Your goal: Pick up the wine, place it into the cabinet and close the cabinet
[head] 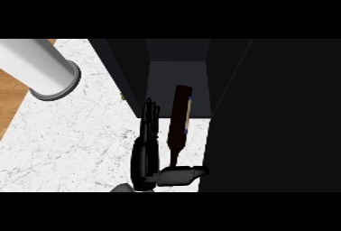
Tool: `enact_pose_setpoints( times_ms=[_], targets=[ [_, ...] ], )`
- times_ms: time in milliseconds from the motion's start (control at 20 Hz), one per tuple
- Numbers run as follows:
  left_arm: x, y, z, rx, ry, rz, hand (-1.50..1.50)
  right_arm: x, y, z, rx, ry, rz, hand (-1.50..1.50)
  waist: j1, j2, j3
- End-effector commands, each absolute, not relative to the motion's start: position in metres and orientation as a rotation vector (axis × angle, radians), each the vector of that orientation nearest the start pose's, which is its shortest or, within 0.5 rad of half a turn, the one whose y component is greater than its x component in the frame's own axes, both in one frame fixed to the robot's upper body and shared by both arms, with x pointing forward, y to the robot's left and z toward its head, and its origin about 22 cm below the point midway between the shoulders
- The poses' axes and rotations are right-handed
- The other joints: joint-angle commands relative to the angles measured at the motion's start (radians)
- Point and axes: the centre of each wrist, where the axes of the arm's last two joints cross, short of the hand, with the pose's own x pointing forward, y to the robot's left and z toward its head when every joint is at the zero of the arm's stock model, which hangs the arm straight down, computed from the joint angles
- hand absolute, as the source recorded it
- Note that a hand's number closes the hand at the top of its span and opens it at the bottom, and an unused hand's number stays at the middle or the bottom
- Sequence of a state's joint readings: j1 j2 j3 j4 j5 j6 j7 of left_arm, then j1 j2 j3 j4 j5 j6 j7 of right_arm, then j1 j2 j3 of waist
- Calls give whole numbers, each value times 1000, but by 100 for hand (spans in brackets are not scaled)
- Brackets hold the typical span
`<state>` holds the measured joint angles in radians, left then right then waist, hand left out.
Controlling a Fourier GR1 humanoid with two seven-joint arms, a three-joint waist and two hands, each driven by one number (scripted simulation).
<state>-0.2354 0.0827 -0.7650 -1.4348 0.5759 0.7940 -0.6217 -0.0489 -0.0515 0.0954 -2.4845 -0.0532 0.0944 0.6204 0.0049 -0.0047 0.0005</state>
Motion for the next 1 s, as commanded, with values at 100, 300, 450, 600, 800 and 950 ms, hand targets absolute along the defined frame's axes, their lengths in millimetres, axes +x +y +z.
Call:
enact_pose_setpoints(
  times_ms=[100, 300, 450, 600, 800, 950],
  targets=[
    [188, 102, 24, -134, -1910, 243, -150, 124, -210, 211, 214, -1927, 246, -150, -1, 1, -1],
    [163, 101, 37, -197, -1906, 224, -150, 131, -216, 208, 250, -1891, 279, -150, -3, 1, 0],
    [156, 131, 28, -239, -1931, 172, -150, 133, -204, 205, 321, -1861, 299, -150, 1, 1, -1],
    [145, 137, 38, -256, -1935, 161, -150, 133, -210, 203, 343, -1831, 373, 150, -2, 2, 0],
    [136, 157, 46, -315, -1918, 120, -150, 136, -203, 205, 312, -1815, 447, 150, -1, 2, -1],
    [139, 176, 42, -294, -1935, 106, -150, 126, -216, 201, 319, -1836, 479, 150, -7, 3, 0]
  ],
)
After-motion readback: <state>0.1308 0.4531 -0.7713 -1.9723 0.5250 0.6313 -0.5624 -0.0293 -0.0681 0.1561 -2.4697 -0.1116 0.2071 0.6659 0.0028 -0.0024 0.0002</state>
